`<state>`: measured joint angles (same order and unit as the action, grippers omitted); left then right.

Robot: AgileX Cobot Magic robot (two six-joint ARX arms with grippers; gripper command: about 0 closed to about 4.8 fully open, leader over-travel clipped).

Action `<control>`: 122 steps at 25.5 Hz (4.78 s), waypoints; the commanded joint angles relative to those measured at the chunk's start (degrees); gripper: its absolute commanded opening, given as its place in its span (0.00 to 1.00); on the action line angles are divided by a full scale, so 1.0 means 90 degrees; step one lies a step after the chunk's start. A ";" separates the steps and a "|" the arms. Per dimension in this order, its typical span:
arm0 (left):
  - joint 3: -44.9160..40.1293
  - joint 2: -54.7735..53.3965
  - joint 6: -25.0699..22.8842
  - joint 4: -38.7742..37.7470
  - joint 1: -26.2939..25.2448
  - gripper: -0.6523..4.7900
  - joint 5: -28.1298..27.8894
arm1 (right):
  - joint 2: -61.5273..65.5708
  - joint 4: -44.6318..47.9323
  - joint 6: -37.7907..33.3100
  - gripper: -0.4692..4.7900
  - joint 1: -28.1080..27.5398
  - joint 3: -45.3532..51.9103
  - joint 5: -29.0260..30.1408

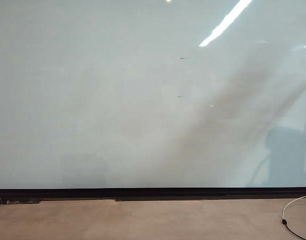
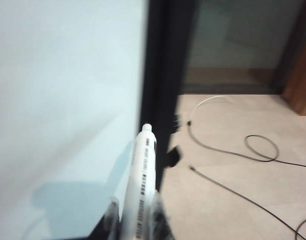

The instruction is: Pick up the pen on the shelf to the right of the whiteboard and draw a rectangle.

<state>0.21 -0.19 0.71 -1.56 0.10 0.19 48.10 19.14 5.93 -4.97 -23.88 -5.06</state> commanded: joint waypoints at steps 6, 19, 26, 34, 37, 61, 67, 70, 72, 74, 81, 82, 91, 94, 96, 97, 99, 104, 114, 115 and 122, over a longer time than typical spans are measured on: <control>0.0017 0.0000 -0.0029 0.0039 0.0000 0.11 0.0000 | -0.0024 -0.0165 0.0551 0.08 0.0952 -0.0019 -0.0092; 0.0019 0.0000 -0.0029 0.0039 0.0000 0.11 0.0002 | 0.0032 -0.0534 0.1256 0.08 0.2237 -0.0036 0.0129; 0.0017 0.0000 -0.0029 0.0036 0.0000 0.11 0.0000 | 0.0733 -0.0675 0.1574 0.08 0.3062 -0.0216 0.0282; 0.0019 0.0000 -0.0029 0.0039 0.0000 0.11 0.0002 | 0.2018 -0.0505 0.1826 0.08 0.3458 -0.0984 0.0731; 0.0019 0.0000 -0.0029 0.0039 0.0000 0.11 0.0000 | 0.2324 -0.0449 0.1843 0.08 0.3497 -0.1195 0.0891; 0.0019 0.0000 -0.0029 0.0039 0.0000 0.11 0.0000 | 0.3276 0.0306 0.1851 0.08 0.3553 -0.1897 0.1409; 0.0019 0.0000 -0.0029 0.0039 0.0000 0.11 0.0000 | 0.3281 0.0549 0.1855 0.08 0.3553 -0.1899 0.1399; 0.0019 0.0000 -0.0029 0.0039 0.0000 0.11 0.0002 | 0.3281 0.0563 0.1855 0.08 0.3553 -0.1916 0.1382; 0.0019 0.0000 -0.0029 0.0039 0.0000 0.11 0.0002 | 0.3281 0.0566 0.1872 0.08 0.3553 -0.1928 0.1341; 0.0019 0.0000 -0.0029 0.0039 0.0000 0.11 0.0000 | 0.3281 0.0563 0.1875 0.08 0.3553 -0.1936 0.1263; 0.0019 0.0000 -0.0029 0.0039 0.0000 0.11 0.0002 | 0.3281 0.0525 0.1982 0.08 0.3553 -0.1938 0.1239; 0.0019 0.0000 -0.0029 0.0039 0.0000 0.11 0.0000 | 0.3281 0.0527 0.1989 0.08 0.3553 -0.1938 0.1234; 0.0019 0.0000 -0.0029 0.0039 0.0000 0.11 0.0000 | 0.3274 0.0583 0.2016 0.08 0.3553 -0.1940 0.1134; 0.0019 0.0000 -0.0029 0.0039 0.0000 0.11 0.0000 | 0.3271 0.0583 0.2033 0.08 0.3553 -0.1940 0.1120; 0.0019 0.0000 -0.0029 0.0039 0.0000 0.11 0.0000 | 0.3271 0.0595 0.2035 0.08 0.3553 -0.1940 0.1122; 0.0019 0.0000 -0.0029 0.0039 0.0000 0.11 0.0000 | 0.3271 0.0619 0.2035 0.08 0.3553 -0.1940 0.1122; 0.0019 0.0000 -0.0029 0.0039 0.0000 0.11 0.0002 | 0.3271 0.0670 0.2035 0.08 0.3553 -0.1940 0.1124; 0.0019 0.0000 -0.0029 0.0039 0.0000 0.11 0.0002 | 0.3271 0.0753 0.2035 0.08 0.3553 -0.1940 0.1124; 0.0019 0.0000 -0.0029 0.0039 0.0000 0.11 0.0000 | 0.3266 0.0928 0.2035 0.08 0.3553 -0.1940 0.1124; 0.0019 0.0000 -0.0029 0.0039 0.0000 0.11 0.0000 | 0.3266 0.0928 0.2035 0.08 0.3553 -0.1940 0.1124; 0.0019 0.0000 -0.0029 0.0039 0.0000 0.11 0.0002 | 0.3252 0.1054 0.2052 0.08 0.3553 -0.1943 0.1073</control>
<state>0.21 -0.16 0.69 -1.56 0.10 0.19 77.82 25.50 24.12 26.98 -40.95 5.63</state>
